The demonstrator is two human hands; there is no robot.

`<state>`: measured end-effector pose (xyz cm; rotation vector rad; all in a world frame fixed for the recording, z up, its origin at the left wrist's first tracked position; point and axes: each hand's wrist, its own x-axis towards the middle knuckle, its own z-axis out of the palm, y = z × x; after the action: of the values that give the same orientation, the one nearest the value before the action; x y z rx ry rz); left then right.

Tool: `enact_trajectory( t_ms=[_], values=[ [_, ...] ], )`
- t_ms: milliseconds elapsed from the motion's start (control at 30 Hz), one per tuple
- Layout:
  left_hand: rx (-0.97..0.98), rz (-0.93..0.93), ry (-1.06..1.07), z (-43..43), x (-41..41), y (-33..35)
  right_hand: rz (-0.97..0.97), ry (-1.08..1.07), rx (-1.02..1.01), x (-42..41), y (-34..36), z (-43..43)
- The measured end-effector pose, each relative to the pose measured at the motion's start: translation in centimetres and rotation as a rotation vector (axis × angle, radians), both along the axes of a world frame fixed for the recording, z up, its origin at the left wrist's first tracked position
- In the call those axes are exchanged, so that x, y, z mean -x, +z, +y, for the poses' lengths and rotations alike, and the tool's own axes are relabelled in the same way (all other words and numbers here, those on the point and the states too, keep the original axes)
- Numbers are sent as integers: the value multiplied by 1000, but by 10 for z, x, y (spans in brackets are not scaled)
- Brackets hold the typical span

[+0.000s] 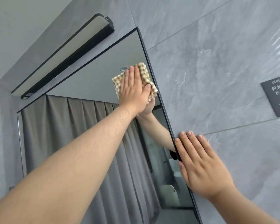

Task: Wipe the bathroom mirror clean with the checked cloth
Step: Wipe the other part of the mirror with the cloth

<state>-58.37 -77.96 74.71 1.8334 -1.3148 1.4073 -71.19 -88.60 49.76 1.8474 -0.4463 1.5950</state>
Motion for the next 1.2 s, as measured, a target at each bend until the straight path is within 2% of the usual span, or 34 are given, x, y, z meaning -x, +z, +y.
enact_trajectory(
  t_ms=[167,300,400,567,733,833,1200],
  values=[
    [0,23,10,-2,9,9,37,-4,-41,4,3,5],
    [-100,18,84,9,3,-41,38,126,-91,14,5,10],
    [-209,11,120,21,-6,-79,24,181,-94,28,37,14],
    [-168,-5,82,21,-17,-101,-33,40,-109,42,135,-4],
    [-117,-83,41,16,-28,-101,-24,-36,-71,32,129,-11],
    [-69,-39,32,12,-21,-70,12,-45,-86,35,133,-11],
    [53,129,15,-5,20,107,63,-84,-86,34,132,-10]
  ],
)
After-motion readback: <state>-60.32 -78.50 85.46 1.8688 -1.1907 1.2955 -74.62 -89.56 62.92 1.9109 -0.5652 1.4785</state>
